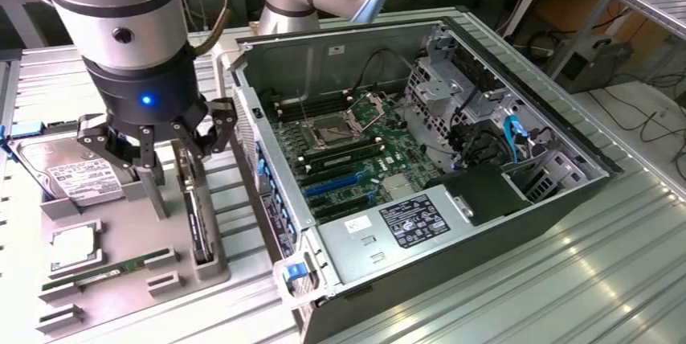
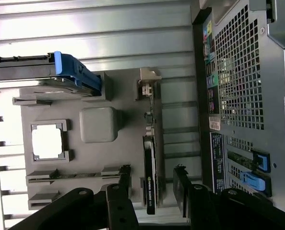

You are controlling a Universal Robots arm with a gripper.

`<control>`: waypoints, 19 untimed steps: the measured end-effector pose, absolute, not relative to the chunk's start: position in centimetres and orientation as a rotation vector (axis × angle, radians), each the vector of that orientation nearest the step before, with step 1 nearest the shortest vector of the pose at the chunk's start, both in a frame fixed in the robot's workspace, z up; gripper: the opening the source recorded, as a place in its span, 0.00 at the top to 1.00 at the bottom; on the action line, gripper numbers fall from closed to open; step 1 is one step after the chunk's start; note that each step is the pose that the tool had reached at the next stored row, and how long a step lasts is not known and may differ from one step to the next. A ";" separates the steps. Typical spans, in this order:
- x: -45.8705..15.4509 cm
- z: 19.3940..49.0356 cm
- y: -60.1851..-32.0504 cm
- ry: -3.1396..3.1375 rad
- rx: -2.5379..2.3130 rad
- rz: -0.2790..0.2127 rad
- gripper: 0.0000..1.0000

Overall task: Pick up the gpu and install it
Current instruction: 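Pick up the gpu and move the gpu toward the slot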

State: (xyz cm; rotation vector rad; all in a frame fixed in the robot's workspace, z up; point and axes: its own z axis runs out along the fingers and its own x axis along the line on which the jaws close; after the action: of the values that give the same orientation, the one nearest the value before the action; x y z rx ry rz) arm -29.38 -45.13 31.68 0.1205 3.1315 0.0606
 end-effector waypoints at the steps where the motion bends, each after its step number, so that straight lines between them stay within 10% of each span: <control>1: -29.4 31.3 -45.3 3.131 0.121 0.061 0.52; 19: -29.4 27.4 -46.1 3.129 0.121 0.061 0.52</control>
State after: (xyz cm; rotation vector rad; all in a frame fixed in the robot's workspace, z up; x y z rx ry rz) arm -29.38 -46.08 27.44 0.1213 3.1293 0.0608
